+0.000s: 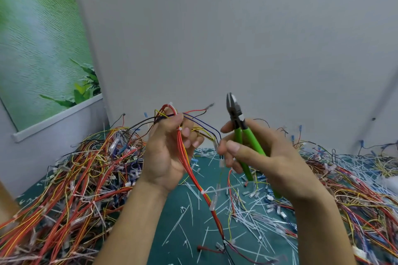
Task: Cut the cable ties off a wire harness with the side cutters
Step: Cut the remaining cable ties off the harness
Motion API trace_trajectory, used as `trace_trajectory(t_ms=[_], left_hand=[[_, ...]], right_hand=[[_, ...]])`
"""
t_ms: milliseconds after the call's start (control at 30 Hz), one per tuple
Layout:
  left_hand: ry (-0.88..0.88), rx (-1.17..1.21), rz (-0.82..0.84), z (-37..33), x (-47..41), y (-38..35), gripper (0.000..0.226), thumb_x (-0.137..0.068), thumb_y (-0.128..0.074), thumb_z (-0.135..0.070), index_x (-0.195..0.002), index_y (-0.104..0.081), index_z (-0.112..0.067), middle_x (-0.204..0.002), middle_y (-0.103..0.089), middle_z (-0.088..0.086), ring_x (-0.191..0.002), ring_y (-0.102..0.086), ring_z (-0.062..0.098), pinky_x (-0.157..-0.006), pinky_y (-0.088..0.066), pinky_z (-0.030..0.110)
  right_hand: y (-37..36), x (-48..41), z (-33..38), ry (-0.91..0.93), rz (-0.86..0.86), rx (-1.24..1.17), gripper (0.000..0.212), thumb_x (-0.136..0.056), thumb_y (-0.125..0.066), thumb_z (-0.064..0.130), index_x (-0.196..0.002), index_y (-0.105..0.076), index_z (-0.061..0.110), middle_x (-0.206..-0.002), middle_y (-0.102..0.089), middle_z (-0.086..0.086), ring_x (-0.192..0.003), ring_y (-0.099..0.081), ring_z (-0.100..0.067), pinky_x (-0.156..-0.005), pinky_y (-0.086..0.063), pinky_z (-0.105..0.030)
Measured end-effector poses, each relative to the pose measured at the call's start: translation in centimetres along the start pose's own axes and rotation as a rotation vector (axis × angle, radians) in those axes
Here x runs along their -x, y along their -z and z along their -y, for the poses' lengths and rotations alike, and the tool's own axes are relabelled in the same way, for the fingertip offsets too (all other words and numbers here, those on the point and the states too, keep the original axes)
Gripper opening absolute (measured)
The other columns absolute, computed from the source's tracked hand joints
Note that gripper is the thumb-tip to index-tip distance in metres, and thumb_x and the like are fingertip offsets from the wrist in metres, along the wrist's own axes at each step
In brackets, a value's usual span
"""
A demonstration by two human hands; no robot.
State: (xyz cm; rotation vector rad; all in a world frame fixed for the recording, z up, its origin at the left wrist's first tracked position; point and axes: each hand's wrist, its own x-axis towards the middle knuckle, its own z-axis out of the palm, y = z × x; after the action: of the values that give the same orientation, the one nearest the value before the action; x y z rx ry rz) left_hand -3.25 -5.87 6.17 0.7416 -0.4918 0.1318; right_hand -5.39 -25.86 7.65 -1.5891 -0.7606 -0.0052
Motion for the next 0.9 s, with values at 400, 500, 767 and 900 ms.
trace_trajectory(t_ms=[400,500,767,900], left_hand=[[-0.063,-0.049,-0.168,0.9,-1.2,1.5,0.031,-0.096,-0.053,-0.020,-0.067,-0.064,-0.020,-0.075,-0.057,-0.001,-0.058,-0.050,0.012,-0.063,-0.050,0.026],[-0.062,-0.026,-0.157,0.6,-1.2,1.6,0.035,-0.098,-0.051,-0.022,-0.067,-0.066,-0.020,-0.078,-0.061,0.001,-0.062,-0.053,0.015,-0.064,-0.050,0.027],[-0.034,0.102,-0.164,0.1,-1.1,1.3,0.024,-0.090,-0.061,-0.018,-0.066,-0.056,-0.019,-0.070,-0.047,-0.003,-0.057,-0.041,0.012,-0.059,-0.042,0.024],[-0.012,0.156,-0.166,0.2,-0.9,1.0,0.023,-0.081,-0.062,-0.012,-0.064,-0.047,-0.016,-0.067,-0.040,-0.002,-0.053,-0.038,0.012,-0.055,-0.040,0.025]], right_hand=[[1.2,0.3,-0.4,-0.170,0.206,0.114,0.026,-0.088,-0.077,0.031,-0.113,-0.068,0.025,-0.090,-0.072,-0.003,-0.076,-0.068,-0.019,-0.071,-0.057,-0.034],[1.5,0.3,-0.8,-0.169,0.203,0.108,0.023,-0.090,-0.070,0.013,-0.112,-0.068,0.021,-0.086,-0.067,-0.004,-0.073,-0.065,-0.021,-0.070,-0.056,-0.035],[2.1,0.0,-1.8,-0.191,0.012,0.093,0.029,-0.085,-0.068,0.016,-0.114,-0.068,0.018,-0.082,-0.066,-0.003,-0.071,-0.063,-0.019,-0.067,-0.052,-0.025],[1.5,-0.5,-2.0,-0.213,-0.062,0.116,0.026,-0.089,-0.076,0.017,-0.113,-0.068,0.021,-0.085,-0.071,0.003,-0.071,-0.068,-0.012,-0.064,-0.054,-0.021]])
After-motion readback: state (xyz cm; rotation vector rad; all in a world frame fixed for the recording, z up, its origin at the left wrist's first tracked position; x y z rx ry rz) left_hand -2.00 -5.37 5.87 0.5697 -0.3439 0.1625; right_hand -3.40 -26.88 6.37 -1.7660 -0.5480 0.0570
